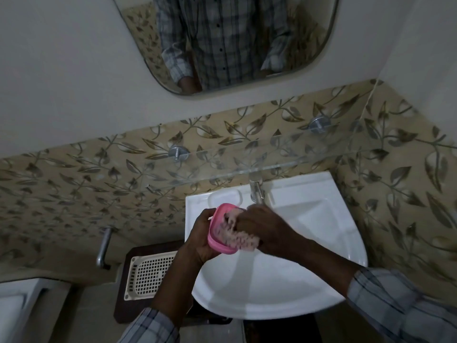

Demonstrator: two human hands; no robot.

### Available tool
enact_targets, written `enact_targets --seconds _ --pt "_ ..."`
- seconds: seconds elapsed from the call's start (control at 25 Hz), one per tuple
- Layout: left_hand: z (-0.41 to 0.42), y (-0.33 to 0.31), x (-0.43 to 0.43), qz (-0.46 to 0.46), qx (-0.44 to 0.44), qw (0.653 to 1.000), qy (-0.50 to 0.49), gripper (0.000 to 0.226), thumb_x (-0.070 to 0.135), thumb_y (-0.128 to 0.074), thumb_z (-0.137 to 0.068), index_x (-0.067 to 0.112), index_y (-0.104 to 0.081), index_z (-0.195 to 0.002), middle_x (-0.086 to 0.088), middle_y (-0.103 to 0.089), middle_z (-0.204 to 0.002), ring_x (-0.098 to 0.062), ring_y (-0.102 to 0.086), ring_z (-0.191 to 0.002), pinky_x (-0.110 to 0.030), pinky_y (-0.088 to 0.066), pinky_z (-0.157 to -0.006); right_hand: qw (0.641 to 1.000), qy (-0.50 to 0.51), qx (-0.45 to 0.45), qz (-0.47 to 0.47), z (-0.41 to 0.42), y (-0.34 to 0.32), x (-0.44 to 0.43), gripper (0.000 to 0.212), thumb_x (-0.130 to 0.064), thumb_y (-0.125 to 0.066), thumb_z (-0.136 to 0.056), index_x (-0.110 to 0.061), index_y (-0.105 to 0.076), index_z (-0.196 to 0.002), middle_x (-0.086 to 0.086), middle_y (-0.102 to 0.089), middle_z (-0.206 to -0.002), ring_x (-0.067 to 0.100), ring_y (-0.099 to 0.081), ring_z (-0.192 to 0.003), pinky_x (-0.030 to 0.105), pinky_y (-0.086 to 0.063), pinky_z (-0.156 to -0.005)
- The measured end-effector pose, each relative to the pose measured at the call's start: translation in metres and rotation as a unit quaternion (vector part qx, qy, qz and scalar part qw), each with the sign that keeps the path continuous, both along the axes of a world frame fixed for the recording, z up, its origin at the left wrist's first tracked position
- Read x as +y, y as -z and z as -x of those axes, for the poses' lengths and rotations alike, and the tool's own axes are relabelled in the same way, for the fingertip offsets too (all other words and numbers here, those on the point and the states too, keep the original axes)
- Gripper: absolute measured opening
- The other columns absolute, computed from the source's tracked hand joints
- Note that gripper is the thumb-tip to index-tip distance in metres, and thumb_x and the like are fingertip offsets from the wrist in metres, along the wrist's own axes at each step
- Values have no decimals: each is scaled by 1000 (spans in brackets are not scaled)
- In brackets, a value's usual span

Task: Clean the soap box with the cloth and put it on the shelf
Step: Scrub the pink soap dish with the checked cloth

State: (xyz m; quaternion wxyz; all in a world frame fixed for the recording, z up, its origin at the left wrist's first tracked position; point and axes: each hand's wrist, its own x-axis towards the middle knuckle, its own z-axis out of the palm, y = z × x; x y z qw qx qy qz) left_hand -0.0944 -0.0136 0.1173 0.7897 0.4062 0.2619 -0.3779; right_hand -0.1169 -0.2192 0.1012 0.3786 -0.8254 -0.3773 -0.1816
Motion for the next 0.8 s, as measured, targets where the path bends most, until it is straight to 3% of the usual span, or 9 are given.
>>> enact_targets --seconds 0.12,0.24,0.4,0.48,0.56,0.64,0.8 --pt "-4 -2 0 -4 7 1000 28 57 41 -52 -81 -1 -64 -118 -24 -67 -111 -38 -60 -99 -45 -46 -92 995 -51 37 80 9 3 -1 44 3 -76 -74 5 -65 -117 25 -63 -119 38 -61 -110 49 -54 -90" --pt "-9 -6 -5 -15 -2 999 40 57 42 -55 -77 -1 -67 -114 -23 -68 -106 -36 -62 -93 -41 -50 -85 994 -33 -56 88 4 0 -7 38 -1 -73 -74 3 -70 -111 27 -65 -116 39 -63 -110 46 -51 -91" --pt "-16 -5 -7 -38 9 998 50 53 43 -55 -75 -2 -74 -98 -21 -72 -93 -35 -70 -79 -39 -57 -76 998 -26 61 22 25 16 15 47 -2 -68 -76 -1 -59 -123 21 -61 -123 30 -54 -116 46 -54 -89" --pt "-10 0 -8 -61 18 995 72 49 41 -55 -78 -1 -72 -97 -20 -69 -93 -34 -68 -80 -39 -55 -79 994 -92 19 49 21 19 8 51 7 -67 -74 -2 -58 -122 24 -63 -122 33 -57 -115 47 -52 -92" --pt "-3 4 -12 -55 17 994 90 43 35 -53 -82 0 -71 -100 -20 -67 -94 -34 -65 -84 -41 -51 -82 971 -191 -56 135 -11 12 -16 46 15 -69 -73 1 -67 -117 24 -67 -119 36 -63 -115 52 -46 -101" --pt "-3 4 -16 -33 -4 996 83 41 28 -54 -80 -1 -75 -101 -22 -70 -96 -36 -65 -84 -43 -51 -83 957 -175 -132 190 -41 1 -32 33 10 -67 -81 1 -71 -112 20 -69 -120 33 -62 -119 52 -40 -109" --pt "-17 -2 -10 -28 0 999 33 39 29 -56 -75 -2 -68 -95 -20 -67 -87 -35 -69 -74 -39 -60 -70 990 -105 -30 88 -7 35 8 35 7 -58 -81 -2 -69 -112 19 -70 -114 34 -64 -109 47 -47 -101"
